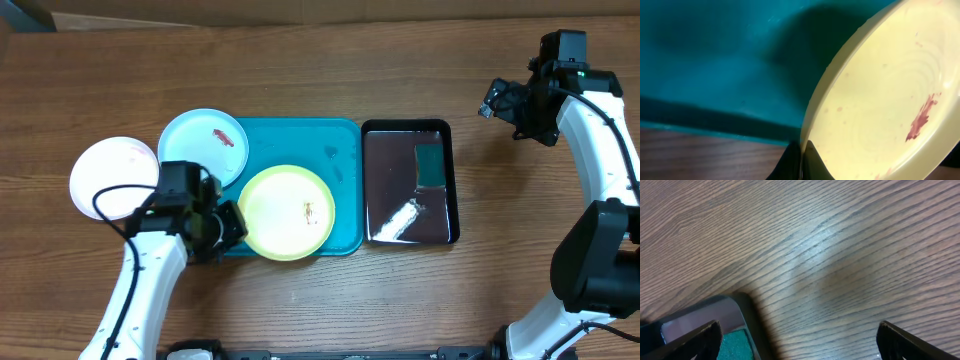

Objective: Clean dirty plates on tray and stack at the side
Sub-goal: 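Slide the yellow plate to the center of the teal tray with the left gripper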

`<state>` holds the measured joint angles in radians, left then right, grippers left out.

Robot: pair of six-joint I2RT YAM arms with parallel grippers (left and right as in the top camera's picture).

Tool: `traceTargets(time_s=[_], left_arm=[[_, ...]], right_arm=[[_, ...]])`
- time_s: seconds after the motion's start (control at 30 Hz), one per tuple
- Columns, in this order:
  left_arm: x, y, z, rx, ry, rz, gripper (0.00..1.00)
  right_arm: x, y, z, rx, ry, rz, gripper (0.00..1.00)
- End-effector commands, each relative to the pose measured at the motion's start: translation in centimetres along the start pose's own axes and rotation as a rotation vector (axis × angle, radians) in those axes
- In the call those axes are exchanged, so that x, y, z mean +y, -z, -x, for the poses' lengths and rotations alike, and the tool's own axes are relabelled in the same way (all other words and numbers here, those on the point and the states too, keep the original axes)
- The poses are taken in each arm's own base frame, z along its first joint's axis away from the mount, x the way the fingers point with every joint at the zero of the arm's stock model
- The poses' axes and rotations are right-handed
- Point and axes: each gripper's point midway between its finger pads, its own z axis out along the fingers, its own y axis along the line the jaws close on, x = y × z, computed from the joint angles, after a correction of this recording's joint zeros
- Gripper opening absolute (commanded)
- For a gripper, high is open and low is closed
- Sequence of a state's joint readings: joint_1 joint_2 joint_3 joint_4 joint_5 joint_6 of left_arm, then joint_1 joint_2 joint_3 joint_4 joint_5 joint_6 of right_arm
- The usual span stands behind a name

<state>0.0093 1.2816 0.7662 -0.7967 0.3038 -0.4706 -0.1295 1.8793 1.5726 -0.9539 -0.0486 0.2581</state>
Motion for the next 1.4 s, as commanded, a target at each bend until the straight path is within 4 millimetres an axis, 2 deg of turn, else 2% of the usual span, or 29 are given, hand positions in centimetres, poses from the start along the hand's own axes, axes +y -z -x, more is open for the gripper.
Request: traceTargets(time_s=[0.0,0.17,0.3,0.57,0.6,0.67,0.83,0.97,1.07,1.2,1.27,1.3,1.37], left_arm=[[-1.4,-0.1,1.3,-0.075,0.063,0.025,0.04],[-2.0,-0.8,2.2,-0.164,0.125,0.085,0.04],[-2.7,-2.5,1.9,-0.146,0.098,0.105,0.04],[-2.6,-5.9,2.8,-0.131,0.146,0.123,0.04],[-2.9,-6.1,2.9,-0.129,0.143,0.109,0.05],[-3.5,-6.2,3.2,-0.132,0.108,0.080,0.15],[-6.0,-4.3,4.7,-0.125,-0.081,0.024,0.36],[-7.6,-1.4,5.9,-0.120,-0.177,0.046,0.45],[-7.8,0.5,6.8,-0.137,-0.231,0.095,0.50],[-6.5,0.7,6.5,-0.120,-0.238,0.167,0.48],[-5.6,-0.3,5.7,-0.083,-0.233,0.188,0.40],[-5.3,-0.9,5.4,-0.071,-0.233,0.194,0.31],[-4.5,-2.4,4.9,-0.045,-0.233,0.211,0.27]], right_arm=[[0.3,0.4,0.5,-0.017,-0.002,0.012,1.00],[0.3,0.4,0.5,-0.017,-0.002,0.012,1.00],[0.3,0.4,0.5,-0.017,-0.002,0.012,1.00],[0.3,0.4,0.5,-0.017,-0.002,0.012,1.00],[0.3,0.4,0.5,-0.017,-0.002,0.012,1.00],[0.3,0.4,0.5,-0.017,-0.002,0.012,1.00],[0.3,0.4,0.5,-0.017,-0.002,0.012,1.00],[0.3,0.4,0.5,-0.017,-0.002,0.012,1.00],[0.3,0.4,0.5,-0.017,-0.002,0.012,1.00],[0.3,0.4,0.5,-0.017,-0.002,0.012,1.00],[0.3,0.4,0.5,-0.017,-0.002,0.012,1.00],[0.3,0.4,0.5,-0.017,-0.002,0.012,1.00],[0.3,0.4,0.5,-0.017,-0.002,0.012,1.00]])
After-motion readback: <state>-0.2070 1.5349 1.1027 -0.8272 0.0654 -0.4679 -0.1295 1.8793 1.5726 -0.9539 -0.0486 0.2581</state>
